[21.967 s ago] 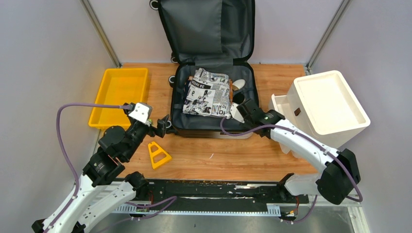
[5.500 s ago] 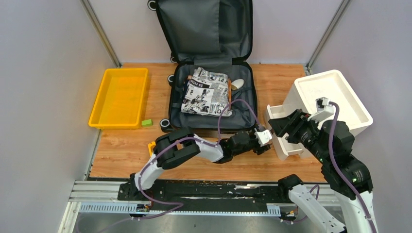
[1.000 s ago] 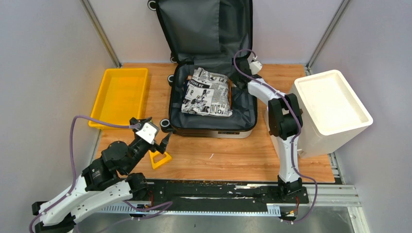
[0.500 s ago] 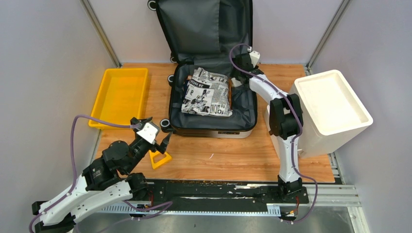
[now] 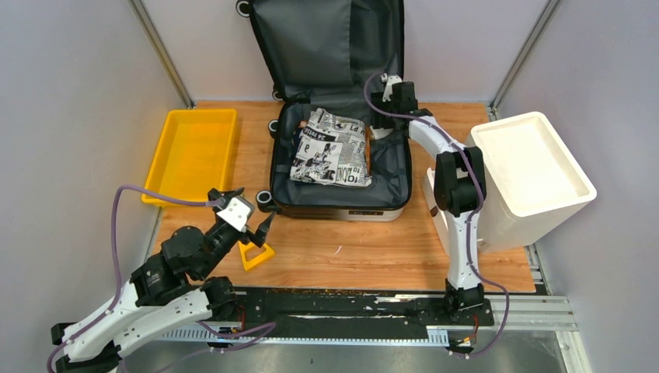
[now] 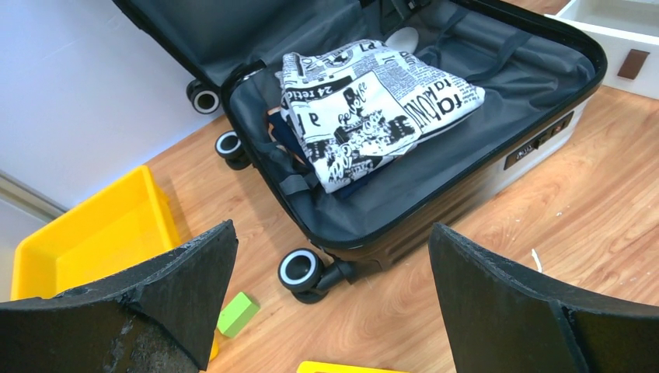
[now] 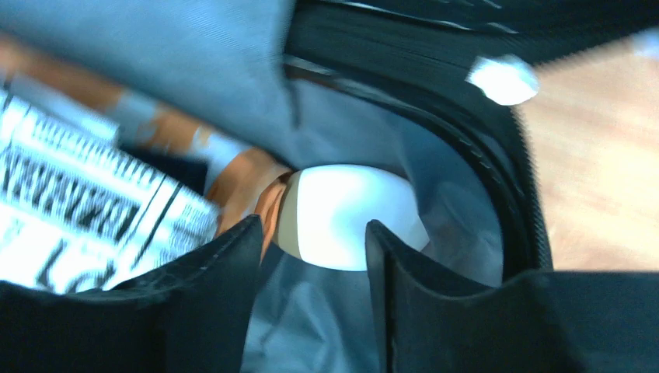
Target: Open, take out, and arrange the luggage
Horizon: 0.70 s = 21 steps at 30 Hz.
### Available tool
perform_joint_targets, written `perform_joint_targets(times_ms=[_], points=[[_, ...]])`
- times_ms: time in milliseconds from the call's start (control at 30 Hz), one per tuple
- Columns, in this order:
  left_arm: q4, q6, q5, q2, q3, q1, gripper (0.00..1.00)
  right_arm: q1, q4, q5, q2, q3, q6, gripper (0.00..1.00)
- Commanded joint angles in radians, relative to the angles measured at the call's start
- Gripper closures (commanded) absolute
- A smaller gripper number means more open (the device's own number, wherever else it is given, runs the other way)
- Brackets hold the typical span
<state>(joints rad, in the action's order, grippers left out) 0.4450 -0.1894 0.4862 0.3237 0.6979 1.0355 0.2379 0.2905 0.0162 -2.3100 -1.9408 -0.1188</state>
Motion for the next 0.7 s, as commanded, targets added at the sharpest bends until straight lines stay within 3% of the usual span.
perform_joint_targets(times_ms=[0, 67, 167, 333, 533, 667], points=[[-0.037, -0.019, -0.027, -0.022, -0.001, 0.002, 0.0, -0.037, -0.057, 0.355, 0.147, 0.078, 0.615, 0.51], [-0.037, -0.018, -0.03, -0.026, -0.001, 0.002, 0.0, -0.026, -0.071, 0.395, 0.181, 0.14, 0.843, 0.49], [-0.037, -0.017, -0.029, -0.028, 0.0, 0.003, 0.0, 0.0, -0.078, 0.378, 0.193, 0.182, 1.112, 0.35], [-0.034, -0.016, -0.032, -0.031, 0.001, 0.002, 0.0, 0.007, -0.077, 0.365, 0.165, 0.158, 1.381, 0.32], [-0.034, -0.018, -0.032, -0.032, 0.002, 0.002, 0.0, 0.004, -0.063, 0.429, 0.119, 0.144, 1.572, 0.32], [-0.034, -0.018, -0.032, -0.034, 0.002, 0.004, 0.0, -0.003, 0.122, 0.505, 0.067, 0.038, 1.606, 0.31]])
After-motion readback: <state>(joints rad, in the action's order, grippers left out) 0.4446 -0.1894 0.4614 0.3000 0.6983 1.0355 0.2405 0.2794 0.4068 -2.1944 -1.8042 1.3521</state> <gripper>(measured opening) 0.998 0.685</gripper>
